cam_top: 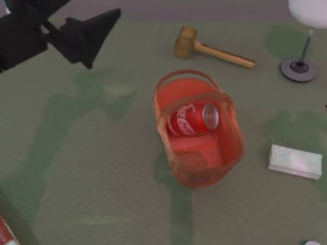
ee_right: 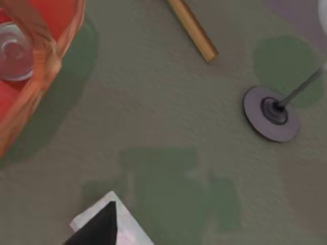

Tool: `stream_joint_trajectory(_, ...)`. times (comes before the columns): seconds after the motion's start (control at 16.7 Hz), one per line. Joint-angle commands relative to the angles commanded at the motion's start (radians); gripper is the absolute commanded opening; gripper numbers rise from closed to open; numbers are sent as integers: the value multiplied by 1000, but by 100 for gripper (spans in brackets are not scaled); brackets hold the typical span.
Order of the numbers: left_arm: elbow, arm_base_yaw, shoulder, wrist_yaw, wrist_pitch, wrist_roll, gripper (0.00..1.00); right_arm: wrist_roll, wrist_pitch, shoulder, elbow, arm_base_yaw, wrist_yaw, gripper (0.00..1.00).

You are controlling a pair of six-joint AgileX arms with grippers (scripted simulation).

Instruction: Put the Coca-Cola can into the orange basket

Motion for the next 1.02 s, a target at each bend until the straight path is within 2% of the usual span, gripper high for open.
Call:
stream_joint_trajectory(0.36,-306,94,-668,-356,-260,14,100,-309,-445,675,689,175,16,100)
stream_joint_trajectory(0.6,-524,137,-1049,-560,-431,42,100,-483,-694,1065,1078,277,21,100)
stream_joint_trajectory(0.84,-706,162,-1306,-704,-572,69,100,-604,-863,1317,1334,352,19,100)
stream_joint_trajectory(1.02,-780,170,-1389,-756,-629,80,100,-647,-922,1397,1417,380,18,100)
